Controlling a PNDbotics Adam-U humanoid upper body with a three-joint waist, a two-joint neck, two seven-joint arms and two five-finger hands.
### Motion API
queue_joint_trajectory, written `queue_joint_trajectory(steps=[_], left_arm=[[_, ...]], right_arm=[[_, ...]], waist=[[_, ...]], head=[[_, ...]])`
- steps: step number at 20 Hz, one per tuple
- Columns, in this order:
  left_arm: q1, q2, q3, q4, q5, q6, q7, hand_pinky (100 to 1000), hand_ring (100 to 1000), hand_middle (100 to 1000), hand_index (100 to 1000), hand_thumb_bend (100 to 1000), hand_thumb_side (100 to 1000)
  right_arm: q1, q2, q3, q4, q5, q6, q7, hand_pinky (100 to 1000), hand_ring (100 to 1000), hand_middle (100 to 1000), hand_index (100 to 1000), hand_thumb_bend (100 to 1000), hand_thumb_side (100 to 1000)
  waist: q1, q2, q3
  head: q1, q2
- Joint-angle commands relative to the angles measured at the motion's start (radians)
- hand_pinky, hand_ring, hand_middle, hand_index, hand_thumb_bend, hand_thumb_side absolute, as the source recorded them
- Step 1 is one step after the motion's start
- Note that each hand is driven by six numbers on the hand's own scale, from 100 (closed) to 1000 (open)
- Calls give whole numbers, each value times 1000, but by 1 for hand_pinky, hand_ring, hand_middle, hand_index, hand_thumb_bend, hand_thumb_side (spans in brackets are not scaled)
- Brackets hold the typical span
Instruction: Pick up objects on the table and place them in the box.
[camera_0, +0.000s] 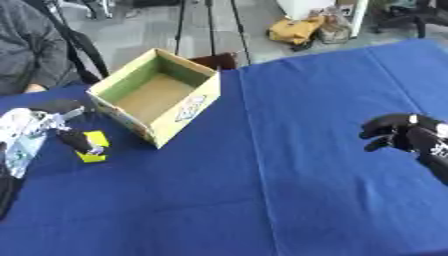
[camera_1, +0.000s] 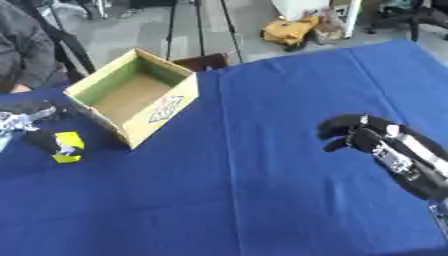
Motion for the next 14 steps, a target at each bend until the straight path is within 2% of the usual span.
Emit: queue_joint_trajectory(steps=[1,9,14], left_arm=[[-12,14,2,-1,6,-3,11,779,751,737,891,603,434],[-6,9,0,11,3,-3,11,772,730,709,885,550,406],[-4,11,-2,18,3,5,-8,760,705,679,880,404,313]], right_arm=[[-12,-20,-10,-11,4,-5,4,723,802,778,844,100,796],[-13,-18,-11,-11,8,-7,6,723,803,778,845,100,798],[-13,-18,-11,-11,8,-8,6,723,803,779,845,100,798]], waist=[[-5,-9,-1],[-5,-2,-2],[-6,-2,-1]], head=[[0,-9],[-1,-13],[-2,-13]])
